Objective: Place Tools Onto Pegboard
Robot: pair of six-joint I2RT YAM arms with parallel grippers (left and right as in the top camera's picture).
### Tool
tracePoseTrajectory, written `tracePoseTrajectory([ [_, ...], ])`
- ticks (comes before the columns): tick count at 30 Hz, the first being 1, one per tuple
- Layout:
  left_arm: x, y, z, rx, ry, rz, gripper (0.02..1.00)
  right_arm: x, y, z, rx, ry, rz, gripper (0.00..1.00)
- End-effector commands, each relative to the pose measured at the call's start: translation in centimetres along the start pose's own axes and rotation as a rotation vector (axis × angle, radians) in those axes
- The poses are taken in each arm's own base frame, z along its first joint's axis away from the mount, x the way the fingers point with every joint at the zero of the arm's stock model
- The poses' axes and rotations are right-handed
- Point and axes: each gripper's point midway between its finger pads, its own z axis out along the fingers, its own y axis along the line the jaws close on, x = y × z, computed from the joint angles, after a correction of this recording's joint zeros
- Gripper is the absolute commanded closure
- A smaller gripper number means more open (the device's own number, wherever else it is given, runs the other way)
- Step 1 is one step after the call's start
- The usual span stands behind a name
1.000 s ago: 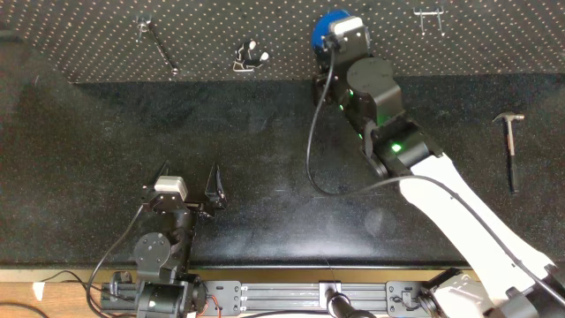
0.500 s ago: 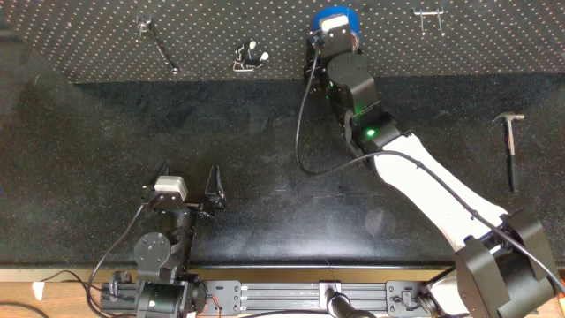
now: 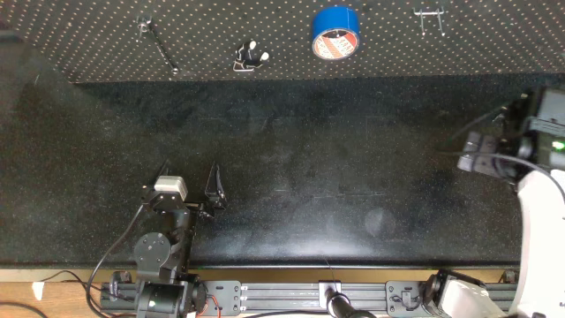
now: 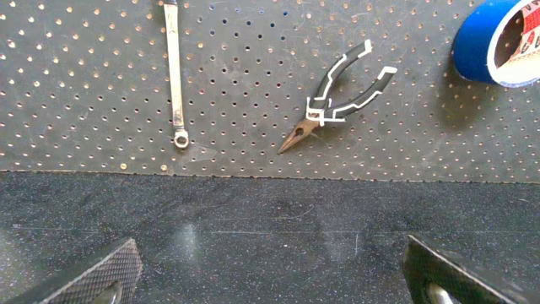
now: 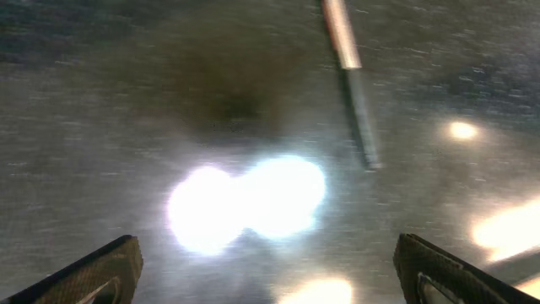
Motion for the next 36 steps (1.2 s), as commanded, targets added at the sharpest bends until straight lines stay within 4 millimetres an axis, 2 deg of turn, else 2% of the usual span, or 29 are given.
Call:
tracePoseTrajectory([
  [1, 0.1, -0.2, 0.0, 0.01, 0.003, 0.009, 0.023, 0.2, -4.9, 3.4, 0.034, 0.083, -0.187, 0.025],
  [4, 0.1, -0.2, 0.0, 0.01, 0.003, 0.009, 0.023, -0.4, -7.5, 7.2, 0.035, 0.125, -0.245, 0.027],
  [7, 0.1, -0.2, 0.0, 0.01, 0.003, 0.009, 0.023, -1.0, -7.7, 10.6, 0.002, 0.143, -0.302, 0.025],
  [9, 0.1, -0.2, 0.0, 0.01, 0.003, 0.009, 0.025, -1.2, -7.0, 12.4, -0.049, 0.143, -0.307, 0.025],
  [14, 0.1, -0.2, 0.0, 0.01, 0.003, 0.009, 0.023, -0.4, -6.2, 14.6, -0.101, 0.185, -0.307, 0.02],
  [15, 0.1, -0.2, 0.0, 0.01, 0.003, 0.009, 0.02, -0.2, -6.1, 14.6, -0.104, 0.192, -0.306, 0.137],
  [17, 0.1, -0.2, 0.0, 0.01, 0.003, 0.009, 0.023, 0.5, -5.9, 14.5, -0.117, 0.22, -0.305, 0.573],
  [18, 0.1, -0.2, 0.0, 0.01, 0.003, 0.009, 0.025, 0.6, -5.9, 14.4, -0.117, 0.228, -0.28, 0.75],
  [19, 0.1, -0.2, 0.0, 0.01, 0.003, 0.009, 0.023, 0.5, -5.4, 14.4, -0.141, 0.217, -0.264, 0.796],
  [21, 0.1, -0.2, 0.0, 0.01, 0.003, 0.009, 0.023, 0.0, -4.0, 14.3, -0.221, 0.181, -0.253, 0.814],
  [22, 0.1, -0.2, 0.0, 0.01, 0.003, 0.009, 0.023, 0.0, -3.7, 14.3, -0.238, 0.175, -0.25, 0.921],
  [24, 0.1, -0.2, 0.0, 0.01, 0.003, 0.009, 0.023, 0.3, -3.3, 14.4, -0.254, 0.177, -0.231, 0.923],
  [25, 0.1, -0.2, 0.0, 0.01, 0.003, 0.009, 0.023, -0.4, -3.3, 14.4, -0.252, 0.154, -0.169, 0.923],
  [26, 0.1, -0.2, 0.0, 0.01, 0.003, 0.009, 0.023, -2.0, -2.3, 13.5, -0.303, 0.077, -0.148, 0.925],
  [28, 0.1, -0.2, 0.0, 0.01, 0.003, 0.009, 0.023, -5.7, -1.1, 9.8, -0.372, -0.116, -0.095, 0.923],
  [29, 0.1, -0.2, 0.0, 0.01, 0.003, 0.009, 0.023, -8.4, -0.5, 5.2, -0.394, -0.28, -0.074, 0.925],
  [31, 0.1, -0.2, 0.0, 0.01, 0.003, 0.009, 0.025, -10.5, 1.6, -1.8, -0.387, -0.477, -0.097, 0.925],
  [32, 0.1, -0.2, 0.0, 0.01, 0.003, 0.009, 0.023, -10.9, 3.6, -5.0, -0.402, -0.565, -0.15, 0.923],
  [33, 0.1, -0.2, 0.0, 0.01, 0.003, 0.009, 0.023, -10.7, 6.8, -8.3, -0.439, -0.648, -0.243, 0.923],
  [34, 0.1, -0.2, 0.0, 0.01, 0.003, 0.009, 0.023, -10.0, 10.1, -10.1, -0.488, -0.684, -0.332, 0.925],
  [36, 0.1, -0.2, 0.0, 0.01, 0.003, 0.009, 0.025, -9.4, 13.3, -9.9, -0.544, -0.659, -0.407, 0.921],
])
